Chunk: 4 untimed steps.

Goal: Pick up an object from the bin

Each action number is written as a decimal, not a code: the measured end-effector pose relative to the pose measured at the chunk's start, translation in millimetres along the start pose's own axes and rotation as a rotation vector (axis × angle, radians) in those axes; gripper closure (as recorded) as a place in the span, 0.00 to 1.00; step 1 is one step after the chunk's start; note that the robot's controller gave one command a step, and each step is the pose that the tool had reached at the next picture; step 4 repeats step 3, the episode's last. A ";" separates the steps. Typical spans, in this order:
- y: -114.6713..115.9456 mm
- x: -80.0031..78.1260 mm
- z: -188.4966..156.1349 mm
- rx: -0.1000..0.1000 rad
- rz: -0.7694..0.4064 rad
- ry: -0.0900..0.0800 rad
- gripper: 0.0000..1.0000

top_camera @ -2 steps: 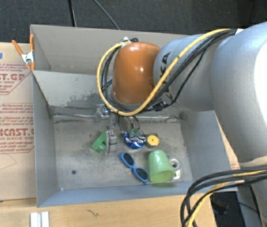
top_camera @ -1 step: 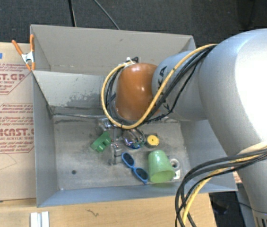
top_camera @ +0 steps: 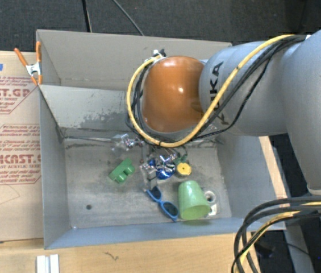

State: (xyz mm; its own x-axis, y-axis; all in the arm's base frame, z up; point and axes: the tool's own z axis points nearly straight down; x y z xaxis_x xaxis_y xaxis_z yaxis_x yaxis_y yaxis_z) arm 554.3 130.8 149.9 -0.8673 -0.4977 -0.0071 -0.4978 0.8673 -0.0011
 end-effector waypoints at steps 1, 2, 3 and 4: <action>-23.0 -8.7 84.8 -0.004 -0.032 0.009 0.00; -22.7 -9.8 80.2 -0.003 -0.032 0.004 1.00; -17.7 0.1 -54.3 0.002 -0.016 -0.003 1.00; -17.7 0.1 -54.3 0.002 -0.016 -0.003 1.00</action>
Offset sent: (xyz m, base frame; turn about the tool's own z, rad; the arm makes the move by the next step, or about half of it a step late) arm 0.0202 -0.0158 -0.0799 -0.0330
